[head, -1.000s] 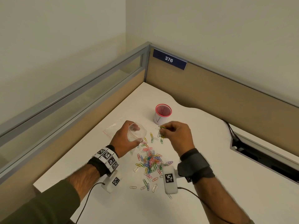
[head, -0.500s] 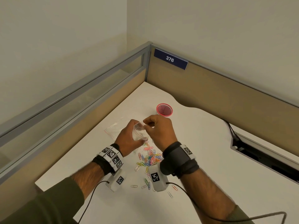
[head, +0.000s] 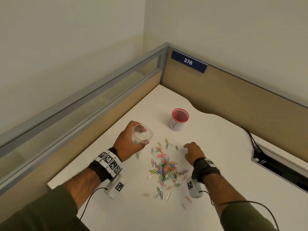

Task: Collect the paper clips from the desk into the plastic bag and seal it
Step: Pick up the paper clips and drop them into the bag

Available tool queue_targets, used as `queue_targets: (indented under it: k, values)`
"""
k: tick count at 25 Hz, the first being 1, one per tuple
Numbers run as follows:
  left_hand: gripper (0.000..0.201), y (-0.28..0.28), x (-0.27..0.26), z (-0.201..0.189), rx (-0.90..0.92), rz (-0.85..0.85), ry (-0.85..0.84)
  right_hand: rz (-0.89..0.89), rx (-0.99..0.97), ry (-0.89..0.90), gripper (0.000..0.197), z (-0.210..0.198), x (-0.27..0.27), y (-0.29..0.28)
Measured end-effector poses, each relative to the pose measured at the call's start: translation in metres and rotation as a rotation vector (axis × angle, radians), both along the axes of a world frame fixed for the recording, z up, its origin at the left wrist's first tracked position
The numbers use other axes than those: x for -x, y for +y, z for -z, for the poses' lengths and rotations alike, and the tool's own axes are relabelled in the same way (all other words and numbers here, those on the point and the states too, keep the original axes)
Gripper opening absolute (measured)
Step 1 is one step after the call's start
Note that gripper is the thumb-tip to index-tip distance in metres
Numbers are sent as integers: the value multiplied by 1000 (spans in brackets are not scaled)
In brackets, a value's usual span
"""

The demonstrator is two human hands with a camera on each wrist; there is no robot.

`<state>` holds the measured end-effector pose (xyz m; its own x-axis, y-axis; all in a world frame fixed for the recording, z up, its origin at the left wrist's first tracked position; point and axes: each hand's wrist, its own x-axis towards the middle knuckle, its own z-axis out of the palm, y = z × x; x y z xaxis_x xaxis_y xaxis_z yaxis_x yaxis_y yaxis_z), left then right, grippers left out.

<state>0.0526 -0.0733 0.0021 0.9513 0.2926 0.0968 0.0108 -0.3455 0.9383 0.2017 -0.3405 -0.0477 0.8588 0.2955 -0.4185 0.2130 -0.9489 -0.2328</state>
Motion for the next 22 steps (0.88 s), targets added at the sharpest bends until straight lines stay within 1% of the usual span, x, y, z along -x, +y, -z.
queue_targets:
  k: [3,5,8,10,11,12,13,14,15,16,17,18,19,22]
  values:
    - [51,6,0,0,8,-12,-1,-87,62,-10,44,9,9,19]
    - [50,7,-1,2,15,-16,-1,-121,37,-4,42,12,26,28]
    - [49,6,-5,5,24,-13,4,-226,-1,11,29,16,59,31]
    - [49,4,-6,7,32,-8,6,-235,-73,24,27,14,75,30]
    - [50,3,-7,7,35,-3,5,-236,-107,36,31,13,81,29]
    - [50,2,-7,7,36,-2,2,-265,-120,45,41,12,85,30]
    - [50,1,-8,7,36,2,0,-310,-105,48,50,12,88,30]
    - [49,0,-9,7,36,7,-1,-360,-77,36,54,13,91,32]
    - [49,-1,-8,7,37,10,-4,-401,-52,2,49,16,94,33]
    - [49,-2,-8,7,39,12,-10,-422,-36,-35,40,17,95,32]
    - [49,-3,-8,7,40,14,-16,-424,-32,-67,32,16,94,30]
    - [49,-3,-8,6,39,17,-20,-409,-28,-73,28,15,91,26]
    - [49,-4,-8,6,37,22,-23,-385,-30,-63,31,13,88,21]
    - [50,-4,-8,6,22,26,-19,-367,-9,-2,50,12,81,10]
